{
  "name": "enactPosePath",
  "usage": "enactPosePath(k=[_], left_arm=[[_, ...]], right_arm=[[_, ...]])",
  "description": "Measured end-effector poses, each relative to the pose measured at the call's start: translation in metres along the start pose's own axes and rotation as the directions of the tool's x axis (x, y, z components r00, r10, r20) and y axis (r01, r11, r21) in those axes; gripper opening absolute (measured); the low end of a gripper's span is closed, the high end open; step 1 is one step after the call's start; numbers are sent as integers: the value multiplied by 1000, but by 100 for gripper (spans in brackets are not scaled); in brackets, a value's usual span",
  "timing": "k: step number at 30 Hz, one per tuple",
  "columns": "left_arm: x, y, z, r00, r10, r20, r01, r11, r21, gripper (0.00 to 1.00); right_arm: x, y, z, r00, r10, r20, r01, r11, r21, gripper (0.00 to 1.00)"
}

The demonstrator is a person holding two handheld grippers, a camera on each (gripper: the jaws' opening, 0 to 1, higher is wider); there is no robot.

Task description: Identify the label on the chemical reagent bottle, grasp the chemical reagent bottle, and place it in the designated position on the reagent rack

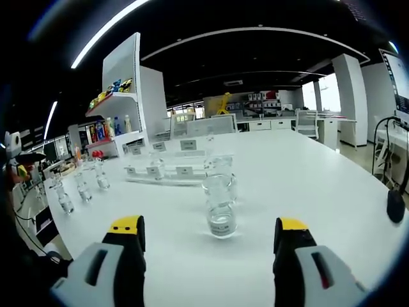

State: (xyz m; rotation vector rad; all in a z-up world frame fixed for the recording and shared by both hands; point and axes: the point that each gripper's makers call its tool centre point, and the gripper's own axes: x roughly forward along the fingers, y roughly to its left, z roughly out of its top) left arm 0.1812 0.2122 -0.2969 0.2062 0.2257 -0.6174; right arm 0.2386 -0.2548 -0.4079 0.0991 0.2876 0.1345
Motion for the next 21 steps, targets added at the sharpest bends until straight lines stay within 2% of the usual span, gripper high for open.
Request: enactPosePath(k=[21], left_arm=[[0,1,-1,1000,4,-4,-4,1000,1,94]], right_arm=[[4,0,-3,1000,4,-9,-4,1000,-8,77]])
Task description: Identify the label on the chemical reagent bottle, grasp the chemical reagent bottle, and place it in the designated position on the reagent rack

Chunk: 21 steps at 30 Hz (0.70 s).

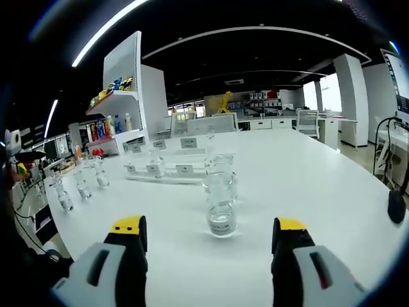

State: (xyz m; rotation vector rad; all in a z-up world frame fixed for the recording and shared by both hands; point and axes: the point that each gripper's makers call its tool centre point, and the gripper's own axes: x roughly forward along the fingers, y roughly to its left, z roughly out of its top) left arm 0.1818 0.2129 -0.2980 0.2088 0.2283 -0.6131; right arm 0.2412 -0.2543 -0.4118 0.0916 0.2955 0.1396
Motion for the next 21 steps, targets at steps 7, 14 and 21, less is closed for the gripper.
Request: enactPosePath(k=[7,14,21], left_arm=[[0,0,0,1000,0,0,0,1000,2,94],[0,0,-1,1000,0,-2,0,1000,2,93],[0,0,-1,1000,-1,-2,1,1000,2,93]], right_arm=[[3,-1,-3,1000,-2,-6,2,1000,-1,76],[4,-1,-5,1000,-3,-7,3,1000,6,76],[5,-1,-4,1000,-3,-2,3,1000,8,76]])
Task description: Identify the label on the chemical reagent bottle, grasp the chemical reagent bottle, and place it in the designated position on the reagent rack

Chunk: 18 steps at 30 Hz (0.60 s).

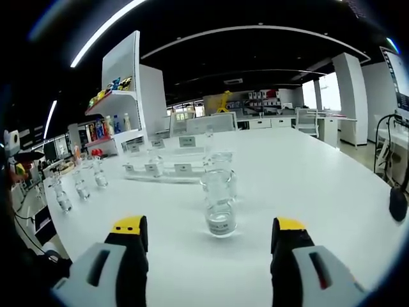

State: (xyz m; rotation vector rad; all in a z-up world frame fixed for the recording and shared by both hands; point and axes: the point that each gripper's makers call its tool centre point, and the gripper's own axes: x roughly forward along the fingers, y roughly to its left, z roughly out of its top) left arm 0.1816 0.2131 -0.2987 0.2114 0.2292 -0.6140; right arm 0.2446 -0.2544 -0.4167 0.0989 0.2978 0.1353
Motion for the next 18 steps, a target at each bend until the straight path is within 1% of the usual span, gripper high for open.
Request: enactPosePath(k=[7,18], left_arm=[[0,0,-1,1000,0,-1,0,1000,1,93],[1,-6,-2,1000,-16,-2,16,1000,4,93]], right_arm=[[2,1,2,1000,2,7,-3,1000,8,75],[10,-1,11,999,10,52,-12,999,32,74]])
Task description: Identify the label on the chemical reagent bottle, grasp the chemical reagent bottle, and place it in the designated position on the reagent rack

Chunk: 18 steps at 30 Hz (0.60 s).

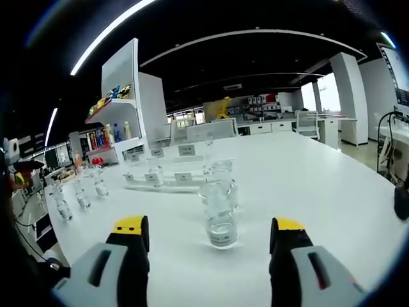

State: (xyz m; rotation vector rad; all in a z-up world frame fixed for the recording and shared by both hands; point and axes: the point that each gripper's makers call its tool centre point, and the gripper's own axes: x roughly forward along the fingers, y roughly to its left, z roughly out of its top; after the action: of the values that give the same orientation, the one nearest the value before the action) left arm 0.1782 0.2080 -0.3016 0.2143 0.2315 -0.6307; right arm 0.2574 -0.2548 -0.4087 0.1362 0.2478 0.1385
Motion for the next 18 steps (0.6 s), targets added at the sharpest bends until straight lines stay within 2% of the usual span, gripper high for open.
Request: enactPosePath(k=[6,18], left_arm=[[3,0,0,1000,-7,2,7,1000,-1,93],[2,4,-3,1000,0,-2,0,1000,-7,93]], right_arm=[[10,-3,3,1000,1,24,-1,1000,-2,69],[24,-4,-4,1000,-6,22,6,1000,11,62]])
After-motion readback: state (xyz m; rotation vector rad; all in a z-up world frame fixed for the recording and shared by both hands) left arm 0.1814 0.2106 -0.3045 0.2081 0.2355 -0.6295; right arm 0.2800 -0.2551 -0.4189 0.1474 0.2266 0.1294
